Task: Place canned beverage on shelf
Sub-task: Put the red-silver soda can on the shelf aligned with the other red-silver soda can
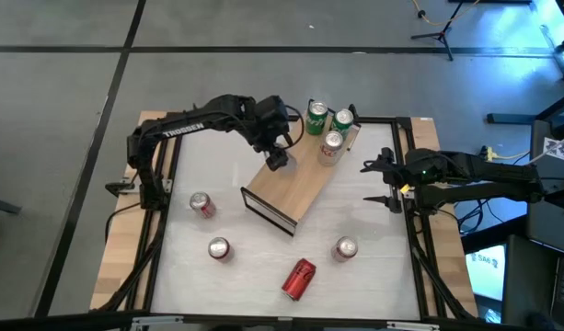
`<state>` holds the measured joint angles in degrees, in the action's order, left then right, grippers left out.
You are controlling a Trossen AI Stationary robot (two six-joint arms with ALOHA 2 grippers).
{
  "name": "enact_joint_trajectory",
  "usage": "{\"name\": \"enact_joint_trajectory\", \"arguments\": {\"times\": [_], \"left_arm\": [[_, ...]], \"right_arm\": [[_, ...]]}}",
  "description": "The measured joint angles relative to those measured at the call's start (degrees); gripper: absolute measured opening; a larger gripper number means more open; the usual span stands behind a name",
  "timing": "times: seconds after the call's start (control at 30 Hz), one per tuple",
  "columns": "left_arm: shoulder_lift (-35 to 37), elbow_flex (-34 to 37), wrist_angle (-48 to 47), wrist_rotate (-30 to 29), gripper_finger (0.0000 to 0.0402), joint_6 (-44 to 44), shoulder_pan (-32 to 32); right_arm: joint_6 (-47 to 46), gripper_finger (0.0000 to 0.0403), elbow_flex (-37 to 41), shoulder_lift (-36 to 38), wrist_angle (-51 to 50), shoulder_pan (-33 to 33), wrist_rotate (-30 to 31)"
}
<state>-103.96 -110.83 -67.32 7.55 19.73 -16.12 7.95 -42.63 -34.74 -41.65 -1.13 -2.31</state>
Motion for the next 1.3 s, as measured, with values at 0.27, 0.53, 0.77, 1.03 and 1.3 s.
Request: {"name": "enact_joint_trajectory", "arguments": {"times": [0.27,0.53,0.77,1.03,1.3], "left_arm": [[-0.2,0.0,0.3,-1.4,0.0296,0.6,0.8],[-0.5,0.0,0.0,-3.6,0.0297,0.7,2.6],[-0.5,0.0,0.1,-5.1,0.0302,0.7,3.2],[-0.5,0.0,0.6,-5.2,0.0326,0.7,3.2],[-0.5,0.0,0.6,-5.2,0.0326,0.7,3.2]], "right_arm": [[0.5,0.0397,0.0,0.0,0.0,0.0,0.0],[0.5,0.0397,0.0,0.0,0.0,0.0,0.0],[0.5,0.0397,0.0,0.0,0.0,0.0,0.0],[0.5,0.0397,0.0,0.0,0.0,0.0,0.0],[0.5,0.0397,0.0,0.0,0.0,0.0,0.0]]}}
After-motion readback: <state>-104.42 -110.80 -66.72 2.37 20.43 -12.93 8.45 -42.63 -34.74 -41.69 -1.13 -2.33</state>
